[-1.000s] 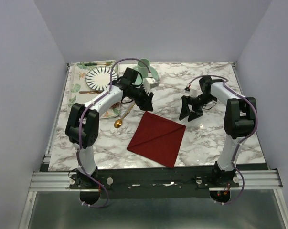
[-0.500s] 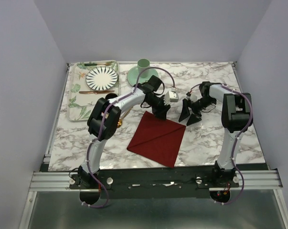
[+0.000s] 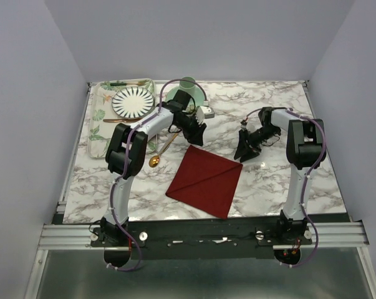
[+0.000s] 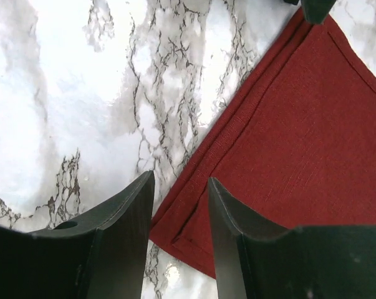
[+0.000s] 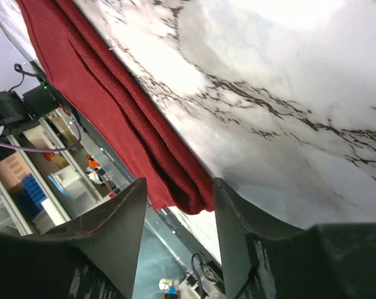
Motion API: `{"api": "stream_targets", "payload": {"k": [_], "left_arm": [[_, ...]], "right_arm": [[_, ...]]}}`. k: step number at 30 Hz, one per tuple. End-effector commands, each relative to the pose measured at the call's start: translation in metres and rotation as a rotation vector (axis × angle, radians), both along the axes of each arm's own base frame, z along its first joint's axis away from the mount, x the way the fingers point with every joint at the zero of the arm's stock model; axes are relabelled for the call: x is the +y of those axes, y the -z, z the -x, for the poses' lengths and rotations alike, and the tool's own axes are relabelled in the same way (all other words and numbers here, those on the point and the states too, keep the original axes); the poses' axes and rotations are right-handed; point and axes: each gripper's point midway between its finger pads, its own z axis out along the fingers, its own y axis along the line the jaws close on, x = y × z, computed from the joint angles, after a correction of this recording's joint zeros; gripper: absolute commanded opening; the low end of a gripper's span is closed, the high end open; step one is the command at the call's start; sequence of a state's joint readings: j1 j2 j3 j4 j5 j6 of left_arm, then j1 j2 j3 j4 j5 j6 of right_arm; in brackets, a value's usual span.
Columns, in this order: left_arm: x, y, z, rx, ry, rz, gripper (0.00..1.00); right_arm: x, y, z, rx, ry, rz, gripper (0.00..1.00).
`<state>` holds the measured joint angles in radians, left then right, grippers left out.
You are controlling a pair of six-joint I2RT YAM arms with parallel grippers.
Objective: Fold the napkin into a case and place the utensils inside
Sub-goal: Pick up the upper triangle-folded napkin from the center of the board.
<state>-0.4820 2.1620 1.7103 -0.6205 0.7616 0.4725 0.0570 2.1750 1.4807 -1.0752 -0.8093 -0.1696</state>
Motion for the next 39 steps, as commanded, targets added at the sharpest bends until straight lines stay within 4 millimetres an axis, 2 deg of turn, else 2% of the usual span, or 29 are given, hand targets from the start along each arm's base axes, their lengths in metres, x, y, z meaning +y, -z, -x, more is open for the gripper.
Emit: {"api": "stream_targets", "payload": {"k": [1,4,5,6,7,12,17,19,22,26,31,35,39], "left_arm": [[-0.013,-0.029,0.022,-0.02,0.087,0.073,0.49],[-0.016,-0.029,0.018,-0.039,0.071,0.084,0.49],[-0.017,-0.029,0.014,-0.035,0.051,0.087,0.49],[-0.016,-0.03,0.009,-0.042,0.041,0.088,0.49],[-0.014,-0.029,0.004,-0.043,0.029,0.083,0.49],[-0.006,-0.031,-0.005,-0.057,0.027,0.071,0.49],[-0.002,-0.023,-0.001,-0.048,0.02,0.049,0.49],[-0.001,-0.015,0.002,-0.017,0.009,0.042,0.48],[-0.001,-0.006,0.008,0.033,-0.011,0.043,0.44],[-0.003,0.005,0.021,0.055,0.0,0.026,0.4],[-0.001,0.017,0.034,0.086,0.008,0.005,0.37],[-0.002,0.02,0.037,0.092,0.012,-0.001,0.35],[-0.002,0.023,0.039,0.096,0.02,-0.01,0.33]], "right_arm": [[0.005,-0.013,-0.003,-0.019,-0.02,-0.061,0.53],[0.006,-0.016,-0.002,-0.016,-0.023,-0.069,0.54],[0.006,-0.014,0.0,-0.01,-0.026,-0.062,0.57],[0.004,-0.012,0.001,-0.011,-0.028,-0.05,0.66],[0.0,-0.008,0.002,-0.015,-0.036,-0.019,0.7],[-0.015,0.0,0.011,-0.018,-0.054,0.085,0.81],[-0.024,0.012,0.023,-0.014,-0.049,0.15,0.82],[-0.019,0.016,0.025,0.015,-0.048,0.122,0.8],[-0.004,0.016,0.025,0.045,-0.045,0.062,0.77],[0.01,0.013,0.016,0.046,-0.036,0.015,0.77],[0.012,0.013,0.01,0.032,-0.041,-0.01,0.77],[0.019,0.001,0.009,0.016,-0.043,-0.07,0.74],[0.014,-0.005,0.009,-0.023,-0.071,-0.048,0.73]]}}
